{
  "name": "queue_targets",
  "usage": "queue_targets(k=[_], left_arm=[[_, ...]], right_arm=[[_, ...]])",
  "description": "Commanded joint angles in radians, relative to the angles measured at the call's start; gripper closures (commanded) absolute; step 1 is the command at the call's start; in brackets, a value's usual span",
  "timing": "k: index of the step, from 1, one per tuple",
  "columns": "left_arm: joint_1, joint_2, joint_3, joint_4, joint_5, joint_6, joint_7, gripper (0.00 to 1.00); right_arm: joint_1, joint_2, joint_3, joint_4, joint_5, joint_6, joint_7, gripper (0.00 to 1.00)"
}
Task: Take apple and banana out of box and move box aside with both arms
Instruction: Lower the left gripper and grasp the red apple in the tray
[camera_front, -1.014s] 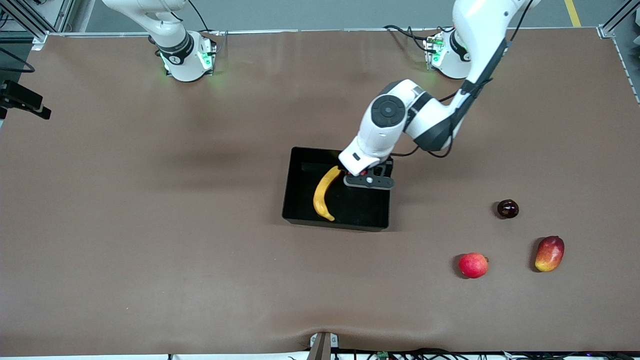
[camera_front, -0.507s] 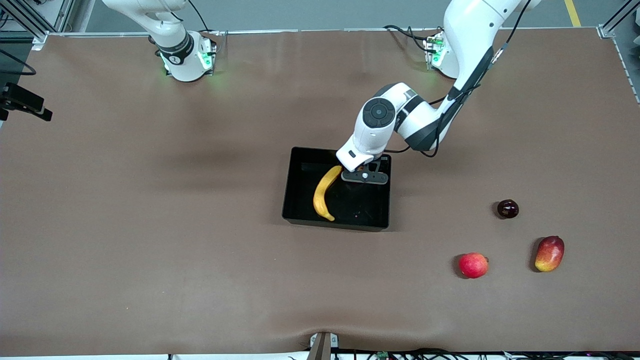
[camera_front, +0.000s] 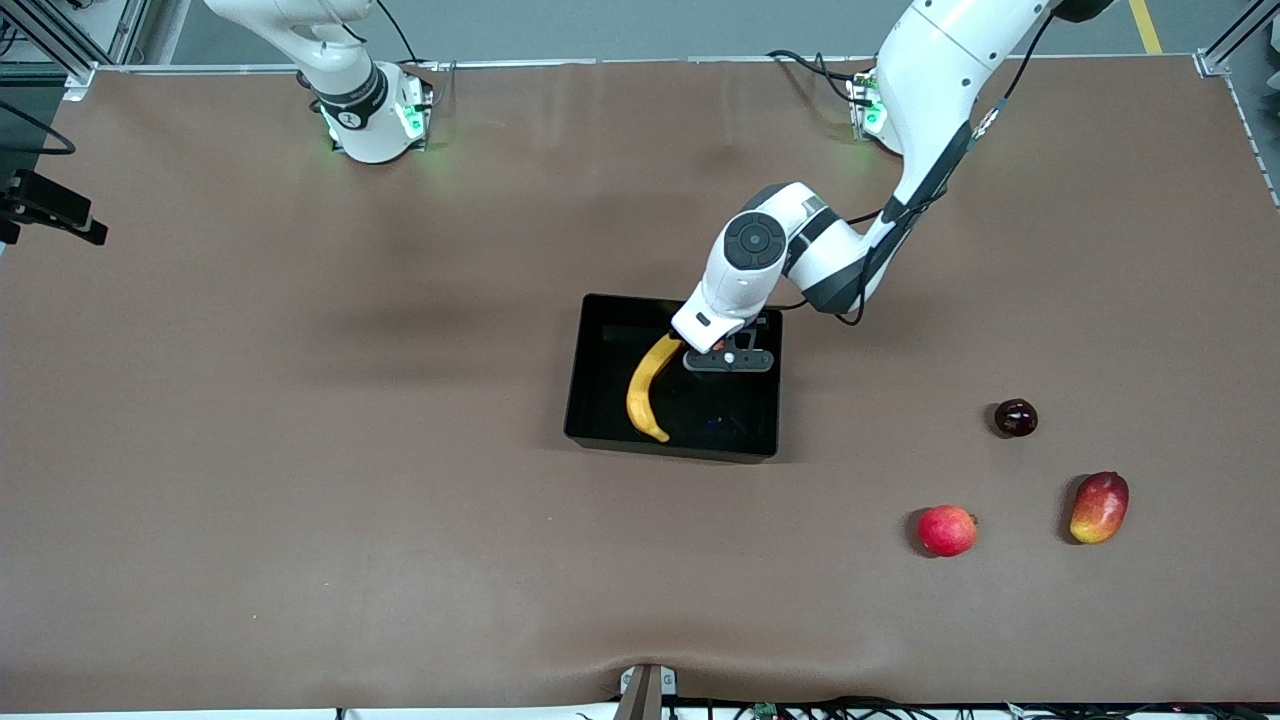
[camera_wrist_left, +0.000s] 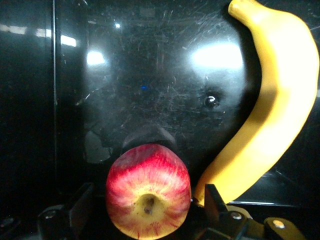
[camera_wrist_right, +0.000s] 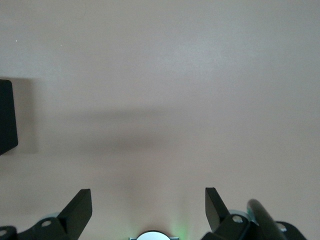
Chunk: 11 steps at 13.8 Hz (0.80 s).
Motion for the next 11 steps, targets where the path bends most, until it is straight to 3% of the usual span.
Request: queue_targets(k=[1, 5, 7, 9, 11], left_arm=[[-0.004, 0.012, 0.000, 0.002, 0.035, 0.020, -0.039, 0.23], [0.003, 0.006, 0.000, 0.012, 0.040, 0.012, -0.031, 0.79], [0.015, -0.013, 0.000, 0.032, 0.051, -0.002, -0.027, 1.00], [0.019, -0.034, 0.000, 0.104, 0.104, -0.106, -0.027, 1.00], [0.033, -0.040, 0.002, 0.236, 0.106, -0.254, 0.002, 1.00]], right_arm=[[-0.021, 0.025, 0.013, 0.026, 0.002, -0.014, -0.015, 0.00], [-0.019, 0.032, 0.013, 0.026, 0.002, -0.016, -0.017, 0.00], [-0.018, 0.032, 0.013, 0.026, 0.002, -0.016, -0.017, 0.00], [-0.016, 0.032, 0.013, 0.026, 0.002, -0.016, -0.017, 0.00], [-0.018, 0.032, 0.013, 0.026, 0.002, -0.016, -0.017, 0.00]])
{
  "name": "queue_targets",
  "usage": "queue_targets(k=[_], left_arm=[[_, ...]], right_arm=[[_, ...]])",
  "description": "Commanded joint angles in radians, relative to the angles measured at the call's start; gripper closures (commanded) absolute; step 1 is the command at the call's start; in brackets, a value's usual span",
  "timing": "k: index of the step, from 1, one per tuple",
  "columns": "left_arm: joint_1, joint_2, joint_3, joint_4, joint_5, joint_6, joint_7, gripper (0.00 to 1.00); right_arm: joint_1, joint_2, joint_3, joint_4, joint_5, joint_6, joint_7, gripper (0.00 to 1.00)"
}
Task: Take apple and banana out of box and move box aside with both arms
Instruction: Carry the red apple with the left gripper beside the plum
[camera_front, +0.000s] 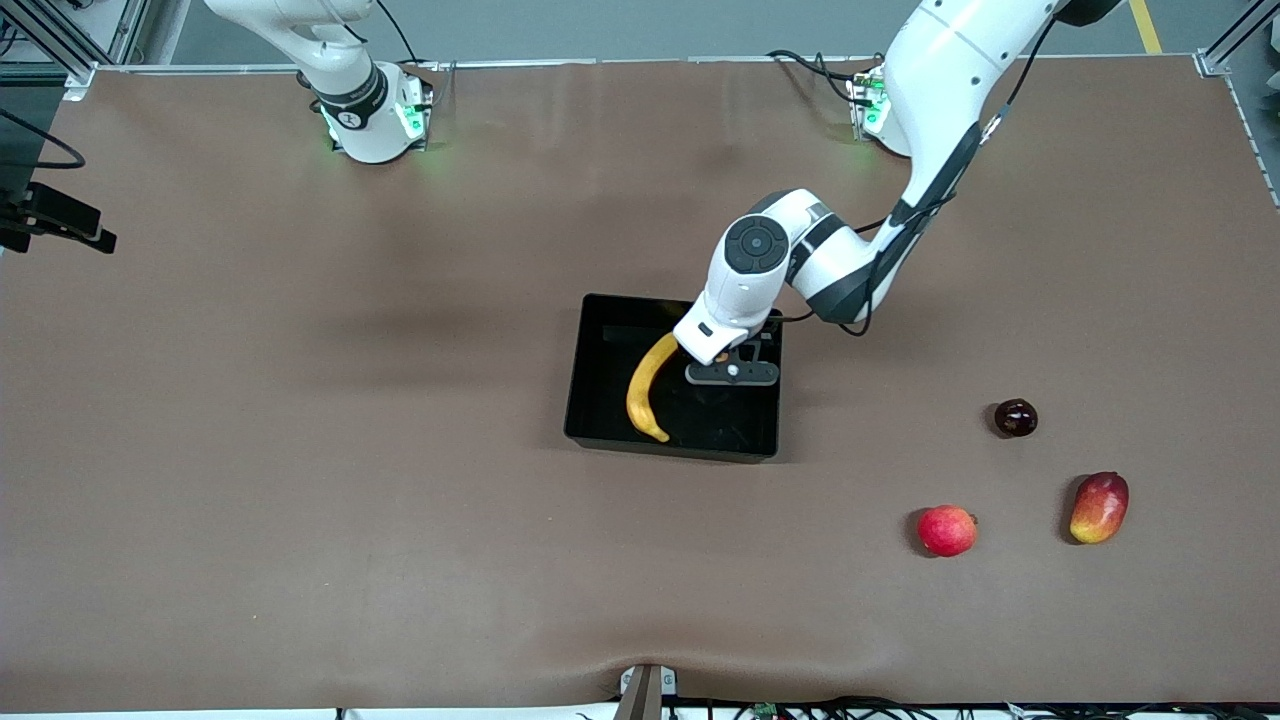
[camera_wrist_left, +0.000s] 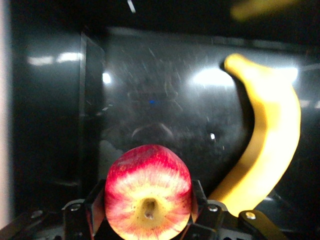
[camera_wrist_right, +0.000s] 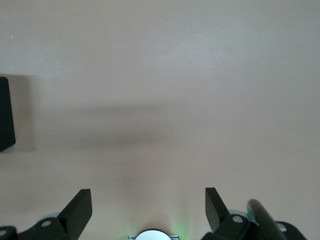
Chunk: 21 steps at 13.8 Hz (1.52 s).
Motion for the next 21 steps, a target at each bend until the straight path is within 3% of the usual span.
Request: queue_targets(k=[1, 5, 10, 16, 21], left_arm=[[0.019, -0.034, -0.001, 0.152, 0.026, -0.175, 0.019, 1.00], [0.120, -0.077, -0.007, 0.232, 0.015, -0.191, 0.065, 1.00], [0.309, -0.114, -0.019, 0.238, -0.035, -0.192, 0.316, 1.00], [0.556, -0.063, -0.016, 0.192, -0.066, -0.205, 0.841, 1.00], [0.636, 0.004, -0.010, 0.088, -0.040, -0.134, 0.958, 1.00]], right_arm=[[-0.015, 0.011, 0.012, 0.026, 0.001, -0.015, -0.015, 0.00], [-0.012, 0.011, 0.012, 0.026, 0.001, -0.016, -0.015, 0.00], [-0.018, 0.011, 0.012, 0.024, 0.001, -0.017, -0.015, 0.00], [-0.016, 0.015, 0.012, 0.020, 0.004, -0.018, -0.014, 0.00], [-0.016, 0.018, 0.012, 0.024, 0.002, -0.017, -0.015, 0.00]])
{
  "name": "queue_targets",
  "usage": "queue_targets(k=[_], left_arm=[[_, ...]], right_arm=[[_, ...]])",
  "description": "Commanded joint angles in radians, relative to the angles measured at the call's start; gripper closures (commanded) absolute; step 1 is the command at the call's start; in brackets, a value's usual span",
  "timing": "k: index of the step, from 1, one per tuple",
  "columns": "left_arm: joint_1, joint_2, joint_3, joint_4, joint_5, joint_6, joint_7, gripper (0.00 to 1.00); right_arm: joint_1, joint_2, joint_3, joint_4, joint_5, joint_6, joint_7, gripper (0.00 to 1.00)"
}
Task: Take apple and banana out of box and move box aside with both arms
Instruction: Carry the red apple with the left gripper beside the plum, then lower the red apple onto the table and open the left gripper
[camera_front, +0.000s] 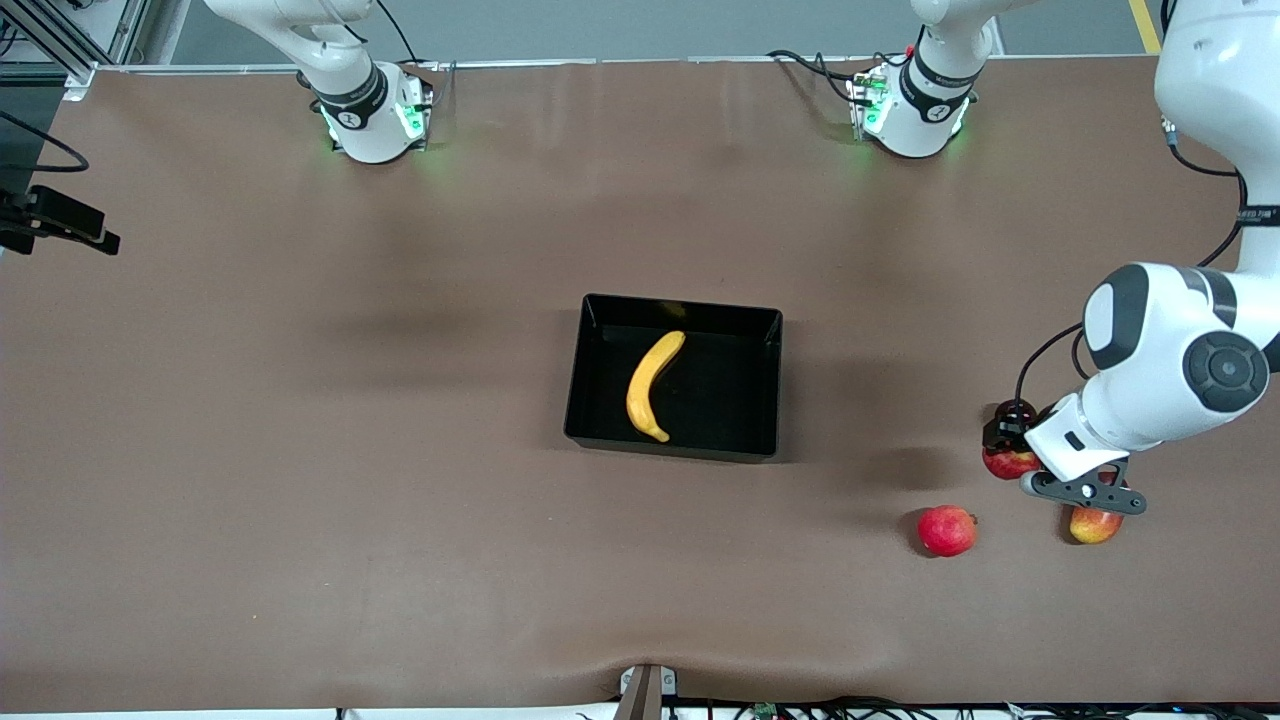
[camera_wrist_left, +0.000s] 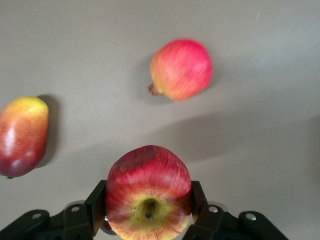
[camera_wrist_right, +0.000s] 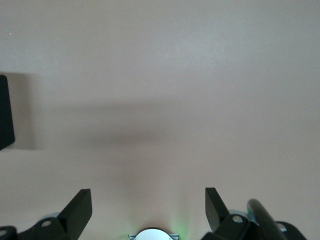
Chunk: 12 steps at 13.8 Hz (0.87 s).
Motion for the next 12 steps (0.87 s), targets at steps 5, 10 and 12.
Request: queue_targets(k=[5, 10, 12], left_arm=[[0.015, 0.064, -0.003, -0.075, 0.038, 0.091, 0.016, 1.00], [0.024, 0.119, -0.003, -0.074, 0.085, 0.171, -0.012, 1.00], [0.026, 0.118, -0.005, -0.075, 0.081, 0.170, -0.021, 1.00]], right_arm=[[-0.015, 0.011, 0.010, 0.024, 0.004, -0.012, -0.013, 0.00], [-0.020, 0.011, 0.012, 0.023, 0.002, -0.012, -0.014, 0.00], [-0.017, 0.011, 0.010, 0.024, 0.004, -0.012, -0.013, 0.00]])
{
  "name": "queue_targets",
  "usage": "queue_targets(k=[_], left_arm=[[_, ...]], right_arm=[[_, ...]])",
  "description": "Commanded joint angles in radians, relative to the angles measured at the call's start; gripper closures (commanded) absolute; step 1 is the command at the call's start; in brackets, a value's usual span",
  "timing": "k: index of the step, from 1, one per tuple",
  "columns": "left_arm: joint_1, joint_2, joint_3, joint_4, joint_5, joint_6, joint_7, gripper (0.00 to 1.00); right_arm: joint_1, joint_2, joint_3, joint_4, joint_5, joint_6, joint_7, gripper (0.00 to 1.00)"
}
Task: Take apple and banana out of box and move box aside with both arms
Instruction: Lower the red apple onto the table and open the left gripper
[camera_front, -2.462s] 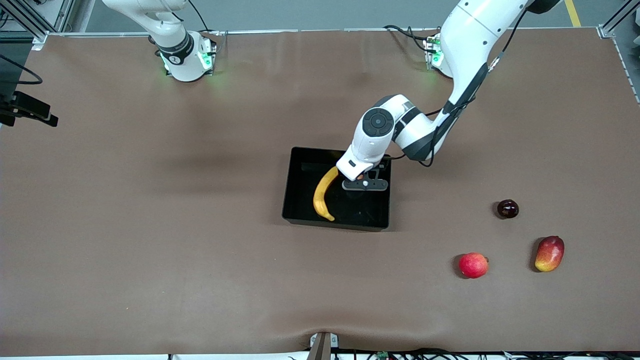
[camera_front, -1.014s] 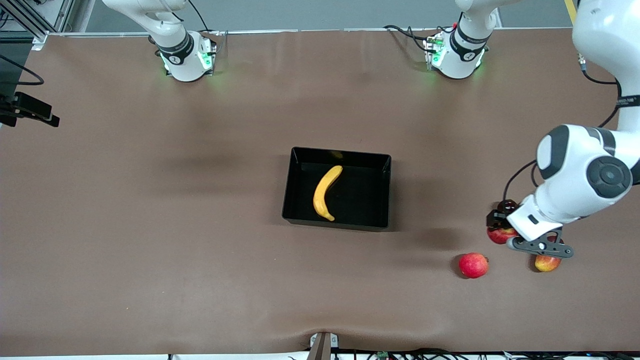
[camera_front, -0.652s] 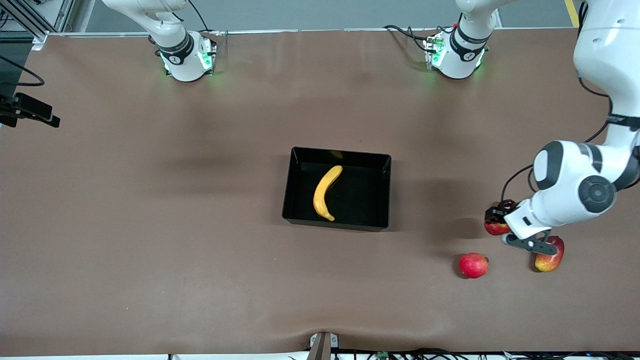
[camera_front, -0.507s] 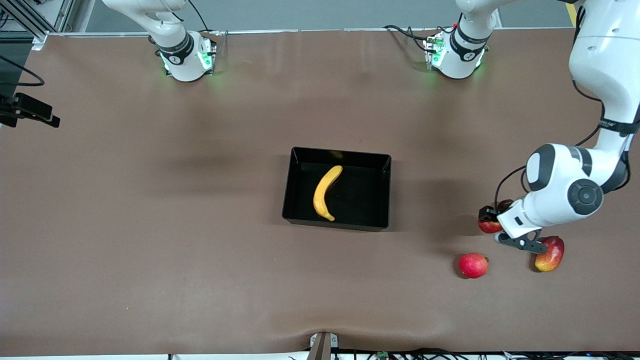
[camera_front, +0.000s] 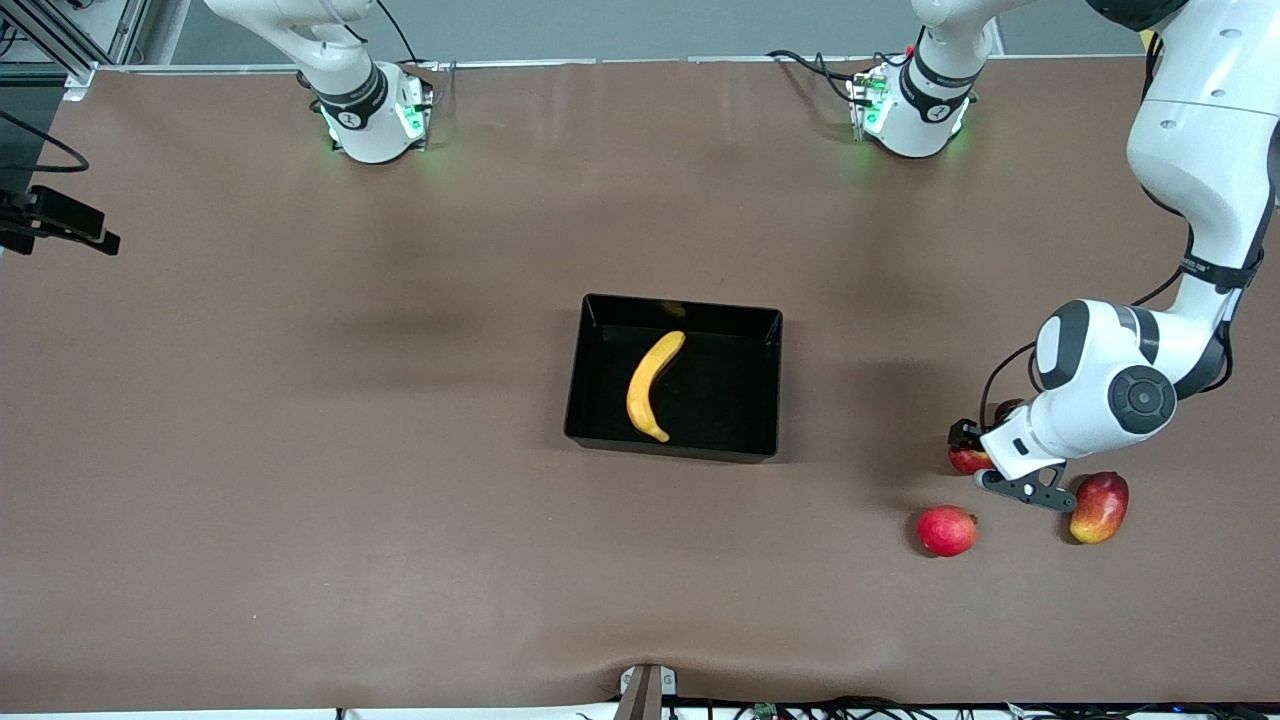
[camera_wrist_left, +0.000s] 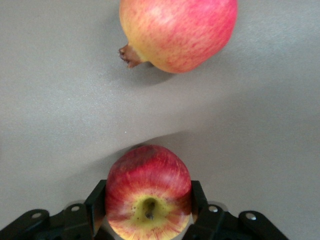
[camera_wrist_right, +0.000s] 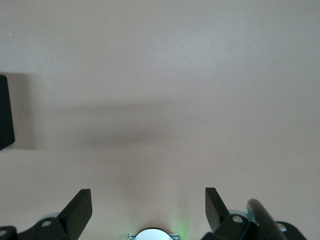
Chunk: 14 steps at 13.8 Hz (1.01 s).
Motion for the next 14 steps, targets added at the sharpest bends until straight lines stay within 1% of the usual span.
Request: queue_targets(k=[1, 4, 5, 6, 7, 10, 13, 14], left_arm=[[0.014, -0.002, -0.010, -0.005, 0.014, 0.013, -0.020, 1.00], [0.014, 0.009, -0.010, -0.005, 0.012, 0.025, -0.034, 1.00], [0.012, 0.010, -0.012, -0.005, 0.012, 0.025, -0.037, 0.93], [0.011, 0.010, -0.012, -0.004, 0.012, 0.025, -0.037, 0.40], [0.017, 0.006, -0.013, -0.004, 0.014, 0.025, -0.031, 0.00], [0.014, -0.046, -0.021, -0.001, 0.005, 0.012, -0.034, 0.00], [0.011, -0.120, -0.045, 0.016, -0.053, -0.100, -0.037, 0.00], [0.008, -0.141, -0.067, 0.016, -0.063, -0.128, -0.052, 0.00]], right_arm=[[-0.016, 0.011, 0.012, 0.022, 0.004, -0.012, -0.014, 0.00], [-0.016, 0.011, 0.012, 0.022, 0.004, -0.012, -0.013, 0.00], [-0.018, 0.011, 0.012, 0.022, 0.004, -0.012, -0.013, 0.00], [-0.015, 0.011, 0.012, 0.024, 0.004, -0.012, -0.013, 0.00], [-0.016, 0.011, 0.012, 0.024, 0.004, -0.012, -0.013, 0.00], [-0.016, 0.011, 0.010, 0.024, 0.004, -0.012, -0.013, 0.00], [-0.016, 0.011, 0.010, 0.022, 0.004, -0.012, -0.013, 0.00], [-0.020, 0.011, 0.012, 0.024, 0.004, -0.012, -0.013, 0.00]])
